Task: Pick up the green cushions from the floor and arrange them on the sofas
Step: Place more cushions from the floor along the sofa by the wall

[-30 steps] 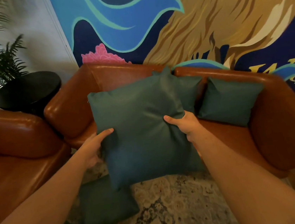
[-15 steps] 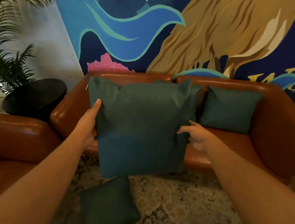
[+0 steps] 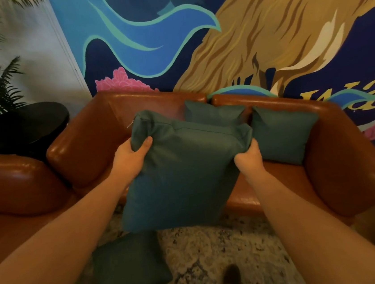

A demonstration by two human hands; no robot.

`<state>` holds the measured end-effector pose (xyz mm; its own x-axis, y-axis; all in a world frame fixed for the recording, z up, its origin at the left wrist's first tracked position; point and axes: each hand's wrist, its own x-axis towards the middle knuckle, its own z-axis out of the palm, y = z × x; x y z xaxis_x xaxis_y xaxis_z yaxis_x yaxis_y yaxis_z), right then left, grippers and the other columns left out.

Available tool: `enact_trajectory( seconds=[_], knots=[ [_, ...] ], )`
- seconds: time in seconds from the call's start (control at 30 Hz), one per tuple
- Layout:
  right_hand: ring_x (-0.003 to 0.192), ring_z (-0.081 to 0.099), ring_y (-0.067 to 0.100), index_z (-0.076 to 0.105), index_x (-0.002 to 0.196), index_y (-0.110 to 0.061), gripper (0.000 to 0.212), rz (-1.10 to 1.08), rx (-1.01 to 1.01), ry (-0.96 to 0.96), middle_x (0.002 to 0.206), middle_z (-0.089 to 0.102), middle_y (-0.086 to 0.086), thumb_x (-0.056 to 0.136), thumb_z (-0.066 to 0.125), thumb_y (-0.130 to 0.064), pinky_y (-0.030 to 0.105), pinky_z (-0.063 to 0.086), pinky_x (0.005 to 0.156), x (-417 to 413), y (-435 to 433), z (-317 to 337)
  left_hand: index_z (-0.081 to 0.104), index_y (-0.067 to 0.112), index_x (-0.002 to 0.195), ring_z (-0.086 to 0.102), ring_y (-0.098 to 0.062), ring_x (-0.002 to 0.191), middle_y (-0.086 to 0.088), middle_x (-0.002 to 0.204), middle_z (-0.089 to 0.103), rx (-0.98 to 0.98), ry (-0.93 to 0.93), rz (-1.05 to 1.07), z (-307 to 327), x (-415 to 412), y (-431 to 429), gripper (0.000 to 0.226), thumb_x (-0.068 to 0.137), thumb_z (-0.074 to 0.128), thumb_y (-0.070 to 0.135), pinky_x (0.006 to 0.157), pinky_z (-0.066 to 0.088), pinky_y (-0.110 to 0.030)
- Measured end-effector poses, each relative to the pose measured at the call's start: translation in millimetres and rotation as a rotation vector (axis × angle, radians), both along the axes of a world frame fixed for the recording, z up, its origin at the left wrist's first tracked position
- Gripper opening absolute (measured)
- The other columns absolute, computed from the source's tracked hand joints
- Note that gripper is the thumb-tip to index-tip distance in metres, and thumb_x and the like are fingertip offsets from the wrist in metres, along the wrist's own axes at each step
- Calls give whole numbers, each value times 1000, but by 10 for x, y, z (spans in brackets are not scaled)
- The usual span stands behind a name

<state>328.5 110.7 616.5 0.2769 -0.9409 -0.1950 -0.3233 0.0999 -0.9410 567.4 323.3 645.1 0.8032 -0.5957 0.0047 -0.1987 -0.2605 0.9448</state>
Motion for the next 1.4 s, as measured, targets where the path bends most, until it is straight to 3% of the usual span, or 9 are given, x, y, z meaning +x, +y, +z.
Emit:
enact_trajectory(
  seconds=[0.23,0.4,0.5,0.7,0.83,0.9,1.07,1.23,1.4],
  knots=[
    [160,30,29,55,157,-20,63,280,-452,344,170,35,13,98,73,-32,42,26,130,383,-374,292,74,39,116,70,-29,108,3,106,79,234,-326,-44,-207,-185,-552,46,92,55,74,91,54,-45],
    [161,29,29,30,171,-24,87,752,-405,611,175,30,5,100,66,-60,59,25,130,703,-752,217,75,37,109,70,-26,104,6,98,78,312,-388,-125,-304,-57,-1085,32,98,60,64,79,47,-38],
    [158,38,26,25,172,-23,98,833,-246,492,173,35,3,96,67,-68,47,33,128,777,-1062,102,77,33,102,71,-23,97,8,91,77,302,-344,-146,-303,86,-1350,47,89,59,74,80,54,-41],
    [132,62,20,57,151,-23,66,811,-334,295,144,67,-1,95,80,-50,38,49,112,1033,-1634,34,73,41,82,73,-20,90,11,85,77,291,-305,-88,-132,333,-1969,49,75,55,85,81,59,-44],
    [105,71,19,74,99,-34,4,778,-365,225,101,77,-6,100,78,-32,37,55,91,1275,-1994,63,78,35,110,71,-16,97,9,101,78,287,-314,-69,78,468,-2279,62,73,64,84,89,58,-39],
    [92,67,16,70,82,-30,21,773,-377,196,85,71,-9,101,77,-25,31,46,78,1385,-2154,67,75,27,122,70,-13,102,4,110,75,212,-242,-163,184,620,-2352,72,71,78,78,96,57,-36],
    [80,66,5,76,85,-13,20,717,-266,28,83,75,-4,101,78,-24,38,54,82,1729,-2510,73,38,29,161,54,-11,131,10,147,54,429,-103,-393,185,1196,-2156,119,61,99,47,106,44,-25],
    [112,71,18,79,118,-13,23,776,-337,56,118,80,5,103,74,-30,40,55,98,2266,-2577,140,55,42,143,62,-13,122,14,133,66,472,-120,-294,-15,1565,-2097,86,68,95,54,99,48,-30],
    [151,37,38,41,164,-23,61,759,-606,466,165,41,12,109,59,-41,50,33,123,3044,-2478,93,75,34,119,70,-27,110,3,117,76,602,-160,-127,-158,2090,-2170,73,63,78,81,97,57,-45]
  ],
)
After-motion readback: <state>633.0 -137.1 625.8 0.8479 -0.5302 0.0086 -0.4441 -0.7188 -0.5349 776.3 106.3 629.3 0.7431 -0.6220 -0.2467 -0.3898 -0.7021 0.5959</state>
